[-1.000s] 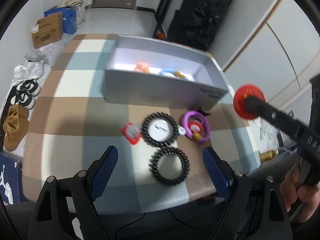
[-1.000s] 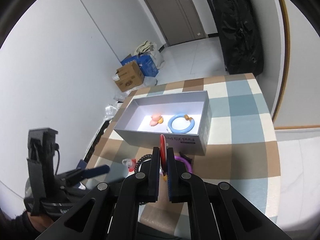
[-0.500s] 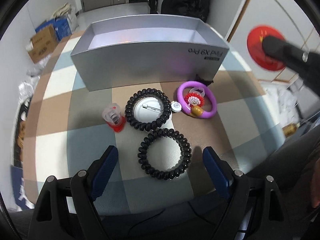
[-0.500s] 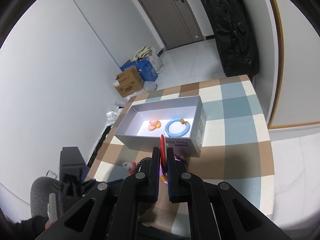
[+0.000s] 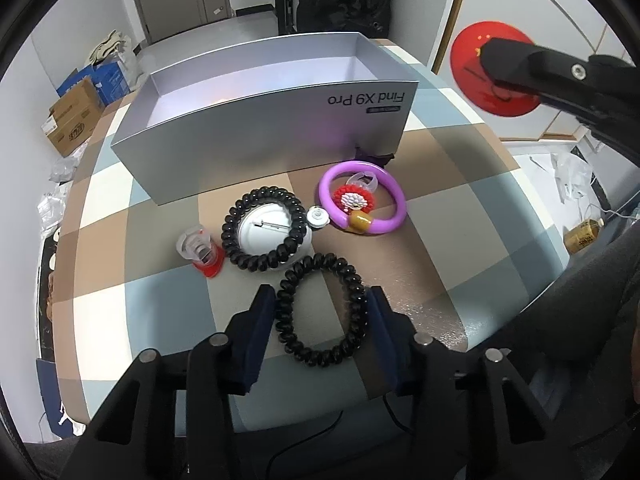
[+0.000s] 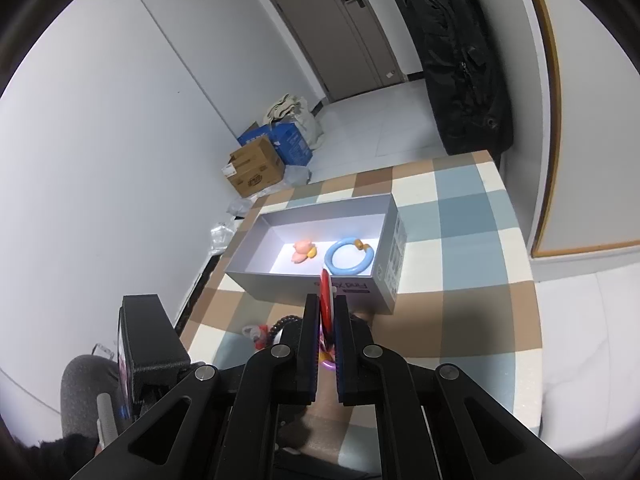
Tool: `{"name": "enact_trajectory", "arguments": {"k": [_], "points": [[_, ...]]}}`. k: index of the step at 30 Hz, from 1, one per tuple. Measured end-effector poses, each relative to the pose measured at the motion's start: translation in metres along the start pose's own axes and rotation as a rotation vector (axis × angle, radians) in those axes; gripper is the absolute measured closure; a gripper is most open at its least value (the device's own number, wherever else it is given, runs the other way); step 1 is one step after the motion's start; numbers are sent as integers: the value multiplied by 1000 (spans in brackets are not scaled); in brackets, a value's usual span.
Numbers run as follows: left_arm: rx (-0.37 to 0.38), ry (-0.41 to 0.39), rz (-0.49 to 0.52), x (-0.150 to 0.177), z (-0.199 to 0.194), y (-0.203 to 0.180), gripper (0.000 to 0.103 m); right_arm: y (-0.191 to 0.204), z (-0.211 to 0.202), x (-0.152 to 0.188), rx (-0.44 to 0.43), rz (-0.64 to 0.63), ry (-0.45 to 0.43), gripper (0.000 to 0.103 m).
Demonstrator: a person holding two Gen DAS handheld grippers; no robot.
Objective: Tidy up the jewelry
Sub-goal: 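Grasp a black bead bracelet with the left gripper while the right gripper holds the badge, then lower the bracelet into the box with the left gripper while the right gripper drops the badge in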
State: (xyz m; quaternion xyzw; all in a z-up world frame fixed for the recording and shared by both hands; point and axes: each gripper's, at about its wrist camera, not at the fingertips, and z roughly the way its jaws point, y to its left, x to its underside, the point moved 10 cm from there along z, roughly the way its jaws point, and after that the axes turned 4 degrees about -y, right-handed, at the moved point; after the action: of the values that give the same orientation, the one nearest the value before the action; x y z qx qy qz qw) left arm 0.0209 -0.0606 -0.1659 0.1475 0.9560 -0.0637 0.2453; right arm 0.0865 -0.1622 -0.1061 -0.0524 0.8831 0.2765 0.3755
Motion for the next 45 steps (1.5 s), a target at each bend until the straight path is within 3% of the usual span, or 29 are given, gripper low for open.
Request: {"name": "enact_trajectory", "arguments": {"k": [13,22,32,45], "points": [[78,-3,-24,-17,-2,4,67,-3,2,0,15,8,6,97],[106,-84,-66,-36,-18,12,67,-7,4,-4,20,26,6,97],[125,-169,-181,-72,-23,37,67,-5,8,-15,-56,116,6,97],[150,-208,-258,-111,-23,64,67,0,36,-34,-123,161,24,97]]}}
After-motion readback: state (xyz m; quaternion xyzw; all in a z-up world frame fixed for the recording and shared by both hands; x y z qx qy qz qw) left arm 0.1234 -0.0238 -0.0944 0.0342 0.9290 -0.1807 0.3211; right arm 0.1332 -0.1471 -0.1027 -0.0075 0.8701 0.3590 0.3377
